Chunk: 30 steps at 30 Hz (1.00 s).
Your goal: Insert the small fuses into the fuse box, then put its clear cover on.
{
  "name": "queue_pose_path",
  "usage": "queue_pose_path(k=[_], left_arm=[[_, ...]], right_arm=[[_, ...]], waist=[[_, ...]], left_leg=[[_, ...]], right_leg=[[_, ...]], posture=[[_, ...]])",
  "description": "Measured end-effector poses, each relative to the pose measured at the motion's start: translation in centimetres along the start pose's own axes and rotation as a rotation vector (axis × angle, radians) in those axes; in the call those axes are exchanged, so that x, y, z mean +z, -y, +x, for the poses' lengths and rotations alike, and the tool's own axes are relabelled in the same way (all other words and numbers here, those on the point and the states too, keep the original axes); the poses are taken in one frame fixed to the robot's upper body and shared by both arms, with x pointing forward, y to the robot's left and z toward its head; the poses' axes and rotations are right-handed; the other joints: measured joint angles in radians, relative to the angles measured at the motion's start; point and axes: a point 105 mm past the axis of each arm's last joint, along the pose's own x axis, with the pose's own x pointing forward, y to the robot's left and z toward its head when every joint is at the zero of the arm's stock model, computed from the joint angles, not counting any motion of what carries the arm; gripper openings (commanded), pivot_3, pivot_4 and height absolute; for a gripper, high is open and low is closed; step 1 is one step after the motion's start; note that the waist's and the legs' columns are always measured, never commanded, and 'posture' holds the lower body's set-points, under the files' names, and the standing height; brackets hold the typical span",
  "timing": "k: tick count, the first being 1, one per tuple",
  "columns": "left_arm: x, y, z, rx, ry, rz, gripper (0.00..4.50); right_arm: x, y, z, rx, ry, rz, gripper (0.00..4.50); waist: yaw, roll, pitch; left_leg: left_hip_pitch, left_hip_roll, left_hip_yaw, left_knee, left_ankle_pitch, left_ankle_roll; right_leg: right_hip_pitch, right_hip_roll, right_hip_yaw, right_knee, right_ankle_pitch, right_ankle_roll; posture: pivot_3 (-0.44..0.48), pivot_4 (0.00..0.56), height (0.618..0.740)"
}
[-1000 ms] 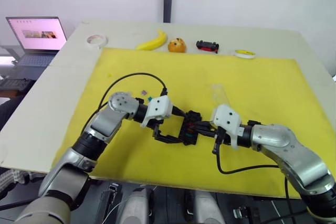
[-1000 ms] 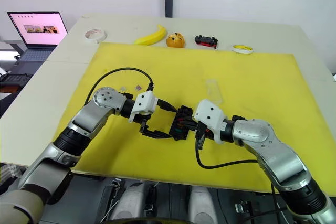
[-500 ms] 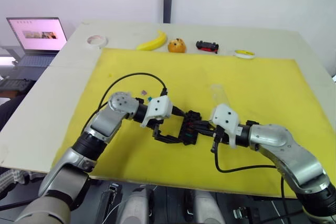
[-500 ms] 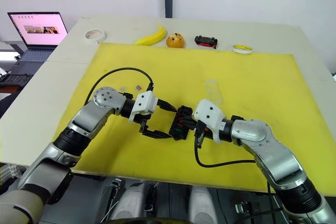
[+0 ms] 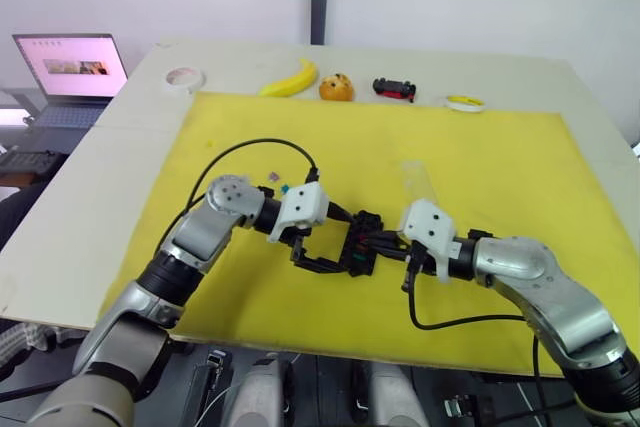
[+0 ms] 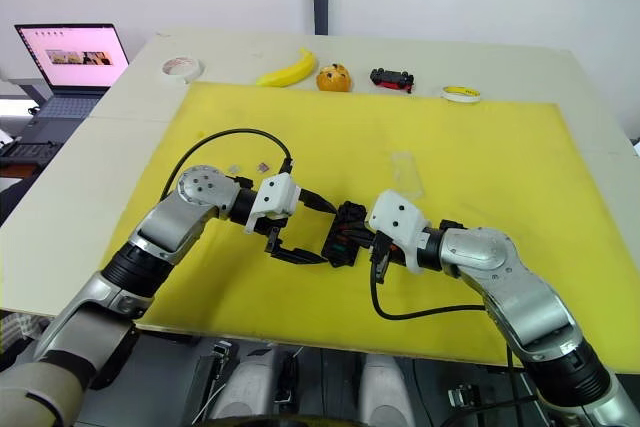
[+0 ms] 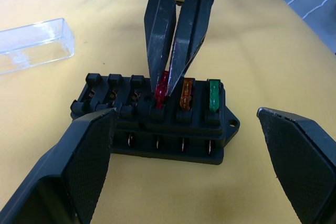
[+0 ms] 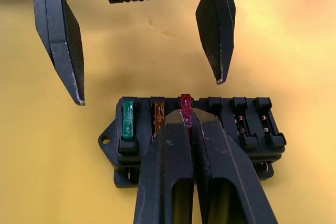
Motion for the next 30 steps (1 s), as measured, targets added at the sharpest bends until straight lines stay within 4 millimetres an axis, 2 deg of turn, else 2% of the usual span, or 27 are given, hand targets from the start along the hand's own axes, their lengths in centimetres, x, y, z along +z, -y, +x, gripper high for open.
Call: queue_pose_path(k=[24, 27, 30], left_arm=[[0.05, -0.17, -0.11, 0.015, -0.012, 0.014, 4.48], [0.07, -0.21, -0.16, 0.018, -0.011, 0.014, 4.50], [0.10, -0.29, -0.26, 0.022, -0.010, 0.015, 4.50]], right_arm=[[-0.17, 0.36, 0.41, 0.007, -0.013, -0.045, 0.00], [-0.12, 0.42, 0.36, 0.009, -0.012, -0.044, 1.06], [-0.10, 0.60, 0.18, 0.005, -0.017, -0.046, 2.43]], waist=[[-0.001, 0.000, 0.000], [-0.001, 0.000, 0.000], [-0.001, 0.000, 0.000]], left_leg=[[0.008, 0.000, 0.001, 0.000, 0.000, 0.000], [0.008, 0.000, 0.001, 0.000, 0.000, 0.000], [0.008, 0.000, 0.001, 0.000, 0.000, 0.000]], right_leg=[[0.006, 0.000, 0.001, 0.002, 0.000, 0.000], [0.006, 0.000, 0.001, 0.002, 0.000, 0.000], [0.006, 0.000, 0.001, 0.002, 0.000, 0.000]], posture=[[0.000, 0.150, 0.740], [0.000, 0.150, 0.740], [0.000, 0.150, 0.740]])
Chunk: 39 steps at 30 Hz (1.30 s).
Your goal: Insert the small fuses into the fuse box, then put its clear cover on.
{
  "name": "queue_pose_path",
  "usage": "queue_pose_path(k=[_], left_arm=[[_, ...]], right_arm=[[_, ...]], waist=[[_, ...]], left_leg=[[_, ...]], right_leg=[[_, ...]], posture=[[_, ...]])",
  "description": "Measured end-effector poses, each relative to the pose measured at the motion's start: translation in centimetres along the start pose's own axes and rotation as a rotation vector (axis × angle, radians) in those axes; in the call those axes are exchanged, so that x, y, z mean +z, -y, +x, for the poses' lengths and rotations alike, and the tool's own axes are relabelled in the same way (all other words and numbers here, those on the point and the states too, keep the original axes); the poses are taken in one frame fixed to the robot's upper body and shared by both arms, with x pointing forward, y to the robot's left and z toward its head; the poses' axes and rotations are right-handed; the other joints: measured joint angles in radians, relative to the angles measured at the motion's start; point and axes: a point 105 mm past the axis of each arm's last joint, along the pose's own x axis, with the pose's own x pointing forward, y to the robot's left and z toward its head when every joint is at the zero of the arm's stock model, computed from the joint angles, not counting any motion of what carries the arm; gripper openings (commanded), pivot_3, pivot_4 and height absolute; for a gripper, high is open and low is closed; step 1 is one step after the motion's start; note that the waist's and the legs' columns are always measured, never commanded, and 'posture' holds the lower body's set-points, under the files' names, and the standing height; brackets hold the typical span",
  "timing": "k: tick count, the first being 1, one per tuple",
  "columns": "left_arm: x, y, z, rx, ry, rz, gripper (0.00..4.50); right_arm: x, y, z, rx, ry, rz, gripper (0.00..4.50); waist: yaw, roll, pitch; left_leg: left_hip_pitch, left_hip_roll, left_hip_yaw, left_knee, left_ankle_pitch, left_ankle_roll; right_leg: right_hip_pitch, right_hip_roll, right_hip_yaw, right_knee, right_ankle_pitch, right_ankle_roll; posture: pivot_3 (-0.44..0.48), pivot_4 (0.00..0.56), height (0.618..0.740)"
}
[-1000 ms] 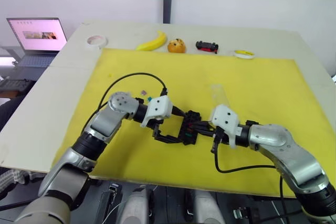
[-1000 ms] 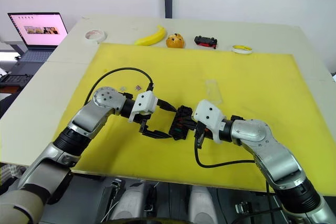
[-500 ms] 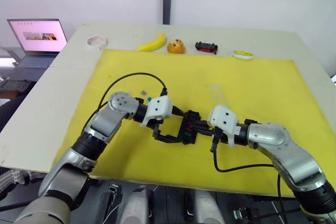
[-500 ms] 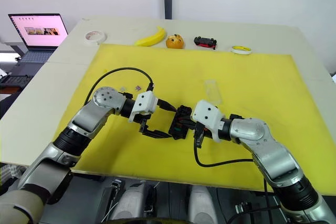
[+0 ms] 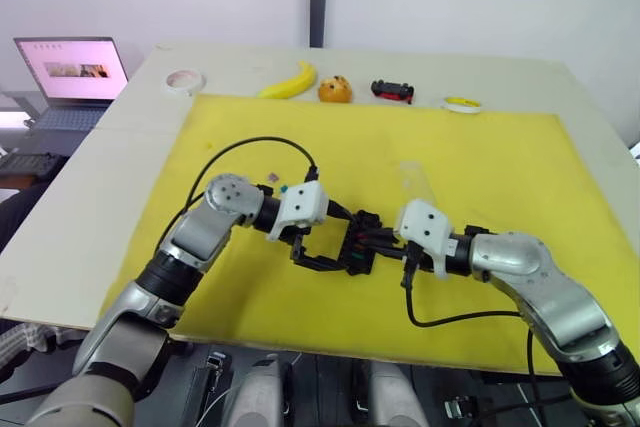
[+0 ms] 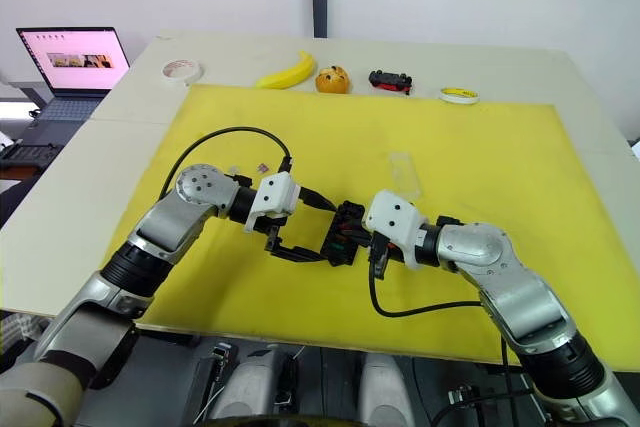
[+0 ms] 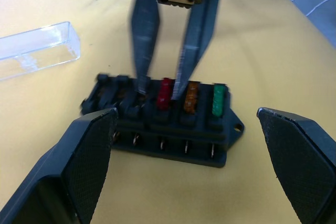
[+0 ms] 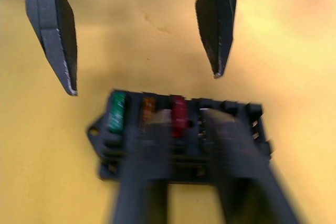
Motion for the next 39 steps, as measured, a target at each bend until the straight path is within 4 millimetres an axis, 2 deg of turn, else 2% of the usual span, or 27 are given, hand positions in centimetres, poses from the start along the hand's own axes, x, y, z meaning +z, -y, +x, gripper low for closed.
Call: queue_pose_path(k=[5, 12, 17, 20, 23, 39], left_arm=[[0.1, -0.2, -0.2, 0.011, 0.004, 0.004, 4.50], [0.1, -0.1, -0.2, 0.006, 0.005, 0.005, 4.50], [-0.1, 0.2, -0.2, -0.003, 0.007, 0.002, 4.50], [0.0, 0.3, -0.1, -0.009, 0.008, 0.006, 4.50], [0.0, 0.3, -0.2, -0.010, 0.010, 0.016, 4.50], [0.1, 0.2, -0.1, -0.011, 0.011, 0.020, 4.50]], right_arm=[[0.2, 0.2, -0.4, -0.003, -0.005, -0.004, 2.43], [1.7, 0.1, -1.2, -0.007, 0.028, -0.033, 2.43], [2.6, 0.3, -1.6, -0.031, 0.107, 0.043, 2.43], [2.4, -0.2, -1.3, -0.033, 0.154, 0.116, 1.50], [1.8, -1.0, -1.0, -0.027, 0.174, 0.169, 0.02], [-0.5, -1.5, 0.2, -0.068, 0.114, 0.220, 0.02]], waist=[[0.000, 0.000, 0.000], [0.000, 0.000, 0.000], [0.000, 0.000, 0.000], [0.001, 0.000, 0.000], [0.001, 0.000, 0.000], [0.000, 0.000, 0.000]], left_leg=[[0.000, 0.000, 0.000, 0.000, 0.000, 0.000], [0.000, 0.000, 0.000, 0.000, 0.000, 0.000], [0.000, 0.000, 0.000, 0.000, 0.000, 0.000], [0.000, 0.000, 0.000, 0.000, 0.000, 0.000], [0.000, 0.000, 0.000, 0.000, 0.000, 0.000], [0.001, 0.000, 0.000, 0.000, 0.000, 0.000]], right_leg=[[0.000, 0.000, 0.000, 0.000, 0.000, 0.000], [0.000, 0.000, 0.000, 0.000, 0.000, 0.000], [0.000, 0.000, 0.000, 0.000, 0.000, 0.000], [0.000, 0.000, 0.000, 0.000, 0.000, 0.000], [0.000, 0.000, 0.000, 0.000, 0.000, 0.000], [0.000, 0.000, 0.000, 0.000, 0.000, 0.000]], posture=[[0.000, 0.150, 0.740], [0.000, 0.150, 0.740], [0.000, 0.150, 0.740], [0.000, 0.150, 0.740], [0.000, 0.150, 0.740], [0.000, 0.150, 0.740]])
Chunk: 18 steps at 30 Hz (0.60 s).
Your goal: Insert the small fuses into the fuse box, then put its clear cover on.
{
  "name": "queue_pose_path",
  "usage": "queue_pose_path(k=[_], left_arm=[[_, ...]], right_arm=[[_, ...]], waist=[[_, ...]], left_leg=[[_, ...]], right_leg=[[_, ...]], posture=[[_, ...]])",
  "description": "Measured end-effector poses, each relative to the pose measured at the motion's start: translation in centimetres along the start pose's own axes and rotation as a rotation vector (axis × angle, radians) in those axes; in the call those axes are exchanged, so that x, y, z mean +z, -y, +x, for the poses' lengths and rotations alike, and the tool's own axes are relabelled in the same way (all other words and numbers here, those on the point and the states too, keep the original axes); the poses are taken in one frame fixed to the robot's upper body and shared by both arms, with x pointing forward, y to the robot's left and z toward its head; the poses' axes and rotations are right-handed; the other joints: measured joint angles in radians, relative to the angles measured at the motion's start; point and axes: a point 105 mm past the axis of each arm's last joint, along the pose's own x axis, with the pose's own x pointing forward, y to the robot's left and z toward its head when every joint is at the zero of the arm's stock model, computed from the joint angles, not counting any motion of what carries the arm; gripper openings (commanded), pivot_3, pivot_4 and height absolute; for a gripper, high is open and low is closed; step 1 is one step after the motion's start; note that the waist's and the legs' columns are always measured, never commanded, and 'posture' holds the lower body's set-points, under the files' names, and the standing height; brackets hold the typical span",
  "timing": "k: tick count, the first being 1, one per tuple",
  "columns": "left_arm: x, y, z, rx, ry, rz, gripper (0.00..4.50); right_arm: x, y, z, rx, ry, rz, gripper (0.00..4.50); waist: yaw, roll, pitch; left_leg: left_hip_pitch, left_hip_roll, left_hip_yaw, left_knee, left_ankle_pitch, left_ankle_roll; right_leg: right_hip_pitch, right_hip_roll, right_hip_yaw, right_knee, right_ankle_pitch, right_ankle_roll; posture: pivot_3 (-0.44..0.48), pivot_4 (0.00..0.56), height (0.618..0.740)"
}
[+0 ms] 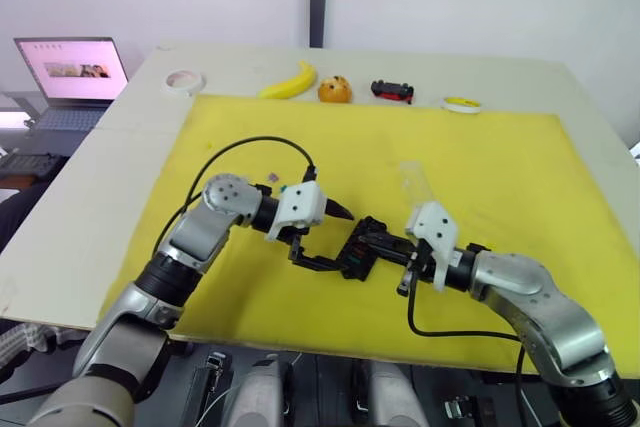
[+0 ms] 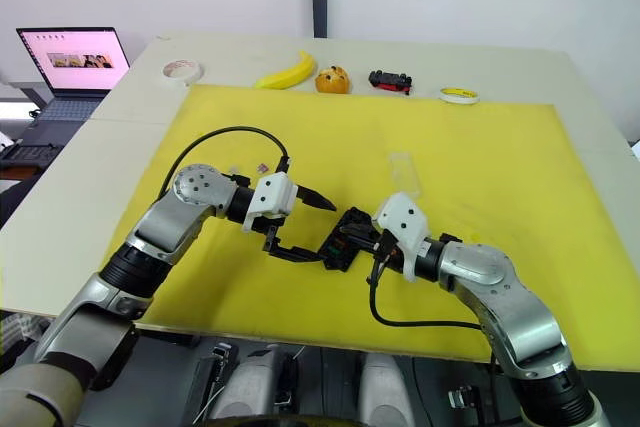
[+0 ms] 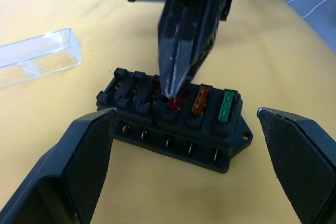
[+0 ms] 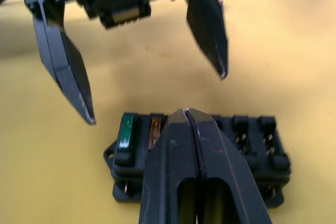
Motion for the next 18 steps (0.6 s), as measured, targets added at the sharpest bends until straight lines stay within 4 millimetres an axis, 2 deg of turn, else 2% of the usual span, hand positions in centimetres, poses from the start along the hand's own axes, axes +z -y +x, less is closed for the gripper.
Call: queue_pose_path(k=[14, 16, 18], left_arm=[[0.2, -0.2, 0.0, 0.003, -0.001, 0.007, 4.50], [0.1, -0.1, -0.3, 0.024, 0.002, -0.012, 4.50], [-0.3, 0.3, -1.5, 0.070, 0.005, -0.060, 4.50]], right_arm=[[0.0, 0.1, 0.0, -0.023, 0.013, 0.015, 0.02], [0.5, 0.5, -0.4, -0.036, 0.046, 0.087, 0.02], [2.0, 1.3, -1.9, -0.075, 0.093, 0.099, 0.02]], waist=[[0.000, 0.000, -0.002], [0.000, 0.000, -0.001], [-0.004, 0.000, -0.001]], left_leg=[[0.002, 0.000, 0.000, 0.000, 0.000, 0.000], [0.002, 0.002, 0.000, 0.000, 0.000, 0.000], [0.002, 0.003, 0.000, 0.000, 0.000, 0.000]], right_leg=[[0.002, 0.000, 0.000, 0.000, 0.000, 0.000], [0.002, 0.000, 0.000, 0.000, 0.000, 0.000], [0.001, 0.000, 0.001, 0.000, 0.000, 0.000]], posture=[[0.000, 0.150, 0.740], [0.000, 0.150, 0.740], [0.000, 0.150, 0.740]])
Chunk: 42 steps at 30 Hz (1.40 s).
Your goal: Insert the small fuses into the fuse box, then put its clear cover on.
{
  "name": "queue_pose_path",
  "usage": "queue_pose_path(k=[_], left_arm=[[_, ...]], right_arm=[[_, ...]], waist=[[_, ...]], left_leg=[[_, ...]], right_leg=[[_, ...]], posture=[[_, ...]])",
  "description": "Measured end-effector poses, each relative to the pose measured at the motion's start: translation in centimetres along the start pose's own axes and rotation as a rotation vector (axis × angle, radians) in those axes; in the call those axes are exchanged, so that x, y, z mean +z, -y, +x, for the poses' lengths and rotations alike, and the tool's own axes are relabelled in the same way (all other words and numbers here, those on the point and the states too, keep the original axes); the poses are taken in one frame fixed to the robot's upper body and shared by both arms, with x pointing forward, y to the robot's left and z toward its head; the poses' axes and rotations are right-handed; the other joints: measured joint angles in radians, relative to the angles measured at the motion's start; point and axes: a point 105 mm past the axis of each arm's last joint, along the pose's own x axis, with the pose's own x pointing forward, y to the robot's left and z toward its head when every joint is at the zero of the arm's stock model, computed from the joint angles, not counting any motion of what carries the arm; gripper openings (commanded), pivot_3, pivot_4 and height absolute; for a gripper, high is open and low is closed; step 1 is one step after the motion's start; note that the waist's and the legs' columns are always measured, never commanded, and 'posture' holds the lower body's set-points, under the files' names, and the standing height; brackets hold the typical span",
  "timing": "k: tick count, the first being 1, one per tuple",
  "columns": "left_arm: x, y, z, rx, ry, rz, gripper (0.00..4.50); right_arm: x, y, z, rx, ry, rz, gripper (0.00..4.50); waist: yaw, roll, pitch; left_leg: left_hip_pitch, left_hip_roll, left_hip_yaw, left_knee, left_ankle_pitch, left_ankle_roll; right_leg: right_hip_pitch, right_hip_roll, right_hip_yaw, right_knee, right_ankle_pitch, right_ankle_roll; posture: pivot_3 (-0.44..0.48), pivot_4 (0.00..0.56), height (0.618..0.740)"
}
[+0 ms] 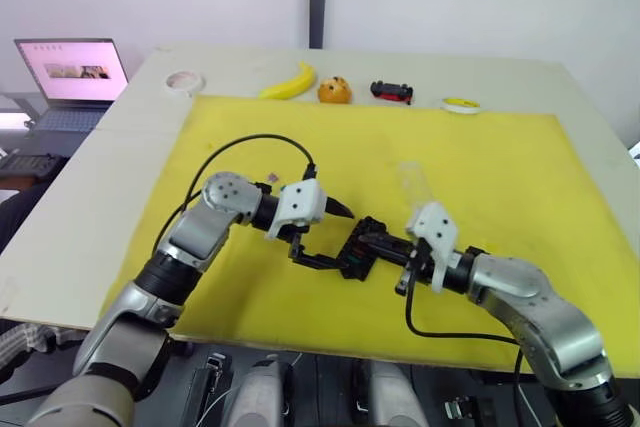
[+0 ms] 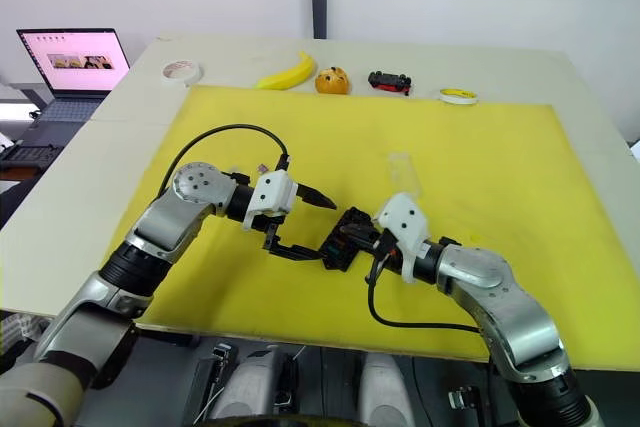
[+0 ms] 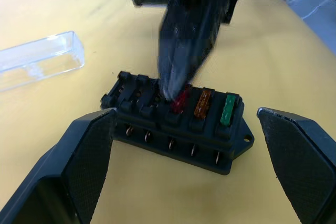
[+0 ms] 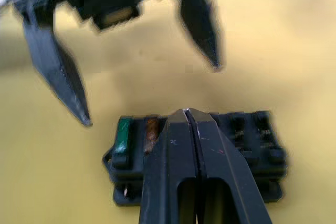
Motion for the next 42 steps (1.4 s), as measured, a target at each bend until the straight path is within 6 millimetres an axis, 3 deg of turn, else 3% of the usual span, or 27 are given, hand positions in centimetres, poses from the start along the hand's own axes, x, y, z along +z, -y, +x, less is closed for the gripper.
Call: queue_pose_path(k=[2, 5, 6, 9, 15, 18, 21, 25, 28, 34, 39, 42], left_arm=[[-0.6, 0.3, -1.6, 0.069, -0.003, -0.060, 4.50], [-1.5, 0.7, -4.2, 0.196, 0.002, -0.159, 4.50], [-2.0, 0.8, -5.4, 0.259, -0.002, -0.207, 4.50], [-2.9, 1.4, -8.1, 0.393, 0.018, -0.337, 4.50], [-6.5, 4.5, -15.1, 0.734, -0.027, -0.565, 4.50], [-7.4, 5.9, -18.4, 0.879, -0.046, -0.613, 4.50], [-7.1, 6.6, -20.7, 0.961, -0.056, -0.618, 4.50], [-7.0, 7.1, -21.7, 1.006, -0.043, -0.645, 4.50], [-6.6, 6.8, -21.0, 0.992, -0.037, -0.659, 4.50], [-5.0, 5.5, -19.1, 0.872, 0.054, -0.790, 4.50], [-4.5, 1.1, -18.3, 0.798, 0.177, -0.902, 4.50], [-5.3, -0.9, -18.0, 0.791, 0.186, -1.031, 4.50]], right_arm=[[1.4, 1.0, -1.7, -0.052, 0.017, -0.029, 0.02], [1.0, 2.3, -4.2, -0.120, -0.048, -0.036, 0.02], [0.5, 2.9, -5.3, -0.155, -0.082, -0.028, 0.26], [-0.1, 4.7, -7.6, -0.233, -0.133, -0.024, 1.35], [-2.7, 8.2, -14.0, -0.387, -0.294, -0.033, 4.43], [-2.9, 9.1, -16.1, -0.427, -0.306, -0.022, 4.43], [-2.4, 9.3, -16.5, -0.413, -0.307, -0.045, 4.43], [-1.5, 9.7, -15.8, -0.404, -0.271, -0.059, 4.43], [-0.9, 9.4, -13.6, -0.347, -0.240, -0.067, 4.43], [1.2, 6.5, -8.6, -0.183, -0.136, -0.055, 4.43], [4.0, 1.5, -2.9, 0.070, -0.054, -0.128, 4.43], [4.6, 0.7, -0.8, 0.115, -0.033, -0.138, 4.43]], waist=[[0.002, 0.000, 0.000], [0.004, 0.000, 0.000], [0.004, 0.000, 0.000], [0.003, 0.000, 0.000], [0.002, 0.000, 0.000], [0.003, 0.000, 0.000], [0.003, 0.001, 0.000], [0.003, 0.000, 0.000], [0.003, 0.001, 0.000], [0.003, 0.000, 0.000], [0.003, 0.000, 0.000], [0.002, -0.001, 0.000]], left_leg=[[0.000, 0.000, 0.000, 0.000, 0.000, 0.000], [0.000, 0.000, 0.000, -0.001, 0.000, 0.000], [0.000, 0.000, 0.000, -0.001, 0.000, 0.000], [0.001, 0.000, 0.000, 0.000, 0.000, 0.000], [0.001, 0.000, 0.001, -0.001, -0.001, 0.000], [0.001, 0.000, 0.001, -0.001, -0.001, 0.000], [0.001, 0.001, 0.001, -0.001, -0.001, 0.000], [0.001, 0.000, 0.002, -0.001, -0.001, 0.000], [0.001, 0.001, 0.002, -0.001, -0.001, 0.000], [0.001, 0.000, 0.001, -0.001, -0.001, 0.000], [0.001, 0.000, 0.001, -0.001, -0.001, 0.000], [0.001, -0.002, 0.001, -0.001, -0.001, 0.000]], right_leg=[[0.000, 0.000, 0.000, 0.000, 0.000, 0.000], [0.000, 0.000, 0.000, 0.000, 0.000, 0.000], [0.000, -0.001, 0.000, 0.000, 0.000, 0.000], [0.001, -0.001, 0.000, 0.000, 0.000, 0.000], [0.001, -0.001, 0.001, -0.001, -0.001, 0.000], [0.001, -0.001, 0.001, -0.001, -0.003, -0.003], [0.001, -0.001, 0.001, -0.001, -0.003, -0.004], [0.001, -0.001, 0.001, -0.001, -0.003, -0.004], [0.000, -0.001, 0.001, 0.000, -0.003, -0.004], [0.000, -0.001, 0.001, 0.000, -0.003, -0.003], [0.000, 0.000, 0.000, 0.001, -0.001, 0.000], [0.000, 0.000, 0.001, 0.000, -0.001, 0.000]], posture=[[0.000, 0.150, 0.740], [0.000, 0.150, 0.740], [0.000, 0.150, 0.740], [0.000, 0.150, 0.740], [0.000, 0.150, 0.740], [0.000, 0.150, 0.740], [0.000, 0.150, 0.740], [0.000, 0.150, 0.740], [0.000, 0.150, 0.740], [0.000, 0.150, 0.740], [0.000, 0.150, 0.740], [0.000, 0.150, 0.740]])
